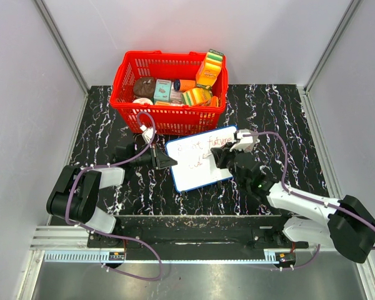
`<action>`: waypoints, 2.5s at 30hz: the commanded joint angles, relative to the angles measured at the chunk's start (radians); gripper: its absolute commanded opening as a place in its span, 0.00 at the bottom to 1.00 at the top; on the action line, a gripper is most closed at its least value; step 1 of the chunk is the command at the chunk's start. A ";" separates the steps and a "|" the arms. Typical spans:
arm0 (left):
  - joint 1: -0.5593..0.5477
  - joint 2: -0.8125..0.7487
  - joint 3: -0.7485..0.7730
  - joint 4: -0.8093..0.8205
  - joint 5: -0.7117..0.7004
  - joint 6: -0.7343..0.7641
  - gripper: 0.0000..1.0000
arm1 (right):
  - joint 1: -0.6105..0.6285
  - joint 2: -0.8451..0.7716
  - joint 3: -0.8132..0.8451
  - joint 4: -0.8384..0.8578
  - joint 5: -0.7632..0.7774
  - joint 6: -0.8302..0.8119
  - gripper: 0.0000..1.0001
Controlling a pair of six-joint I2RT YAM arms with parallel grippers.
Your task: Write a sentence on the whiteboard
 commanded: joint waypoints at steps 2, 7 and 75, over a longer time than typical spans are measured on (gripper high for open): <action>-0.015 -0.003 0.007 -0.040 -0.103 0.104 0.00 | -0.011 -0.022 -0.026 -0.023 -0.020 0.011 0.00; -0.015 -0.003 0.008 -0.040 -0.105 0.105 0.00 | -0.010 -0.029 -0.041 -0.030 -0.031 0.019 0.00; -0.019 -0.004 0.012 -0.052 -0.109 0.111 0.00 | -0.011 -0.059 0.012 -0.037 0.102 -0.033 0.00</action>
